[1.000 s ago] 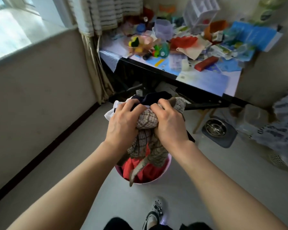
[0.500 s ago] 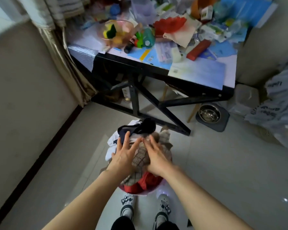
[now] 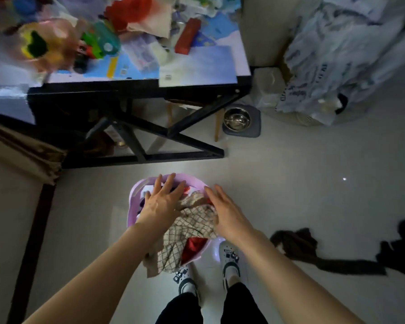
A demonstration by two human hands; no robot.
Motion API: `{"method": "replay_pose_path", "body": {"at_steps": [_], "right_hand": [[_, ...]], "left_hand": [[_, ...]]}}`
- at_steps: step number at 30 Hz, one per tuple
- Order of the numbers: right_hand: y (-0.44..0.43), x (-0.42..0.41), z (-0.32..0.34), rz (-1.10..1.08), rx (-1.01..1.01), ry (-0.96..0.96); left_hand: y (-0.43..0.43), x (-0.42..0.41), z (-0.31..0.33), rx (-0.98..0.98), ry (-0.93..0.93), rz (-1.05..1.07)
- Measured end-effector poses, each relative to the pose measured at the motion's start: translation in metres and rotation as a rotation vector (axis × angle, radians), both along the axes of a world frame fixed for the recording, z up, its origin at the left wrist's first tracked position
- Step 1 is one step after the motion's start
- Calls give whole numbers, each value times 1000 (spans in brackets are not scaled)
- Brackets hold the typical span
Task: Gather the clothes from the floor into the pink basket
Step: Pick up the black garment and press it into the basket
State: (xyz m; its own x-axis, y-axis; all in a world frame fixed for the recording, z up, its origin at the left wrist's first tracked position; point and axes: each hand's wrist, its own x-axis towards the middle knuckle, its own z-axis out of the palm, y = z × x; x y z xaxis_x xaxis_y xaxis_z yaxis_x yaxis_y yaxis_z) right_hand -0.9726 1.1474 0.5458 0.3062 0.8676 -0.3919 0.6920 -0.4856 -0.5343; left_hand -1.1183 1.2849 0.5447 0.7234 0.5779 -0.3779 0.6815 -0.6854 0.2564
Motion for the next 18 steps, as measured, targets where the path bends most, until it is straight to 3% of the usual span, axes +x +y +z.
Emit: {"method": "replay_pose_path", "body": {"at_steps": [7,18], "right_hand": [[-106,59,19,-280,47,-116],[-373,145,44,-630,-84,-217]], "left_hand": [[-88,104,20,-10,0,-332],[-349,262,51,13,46,-790]]}}
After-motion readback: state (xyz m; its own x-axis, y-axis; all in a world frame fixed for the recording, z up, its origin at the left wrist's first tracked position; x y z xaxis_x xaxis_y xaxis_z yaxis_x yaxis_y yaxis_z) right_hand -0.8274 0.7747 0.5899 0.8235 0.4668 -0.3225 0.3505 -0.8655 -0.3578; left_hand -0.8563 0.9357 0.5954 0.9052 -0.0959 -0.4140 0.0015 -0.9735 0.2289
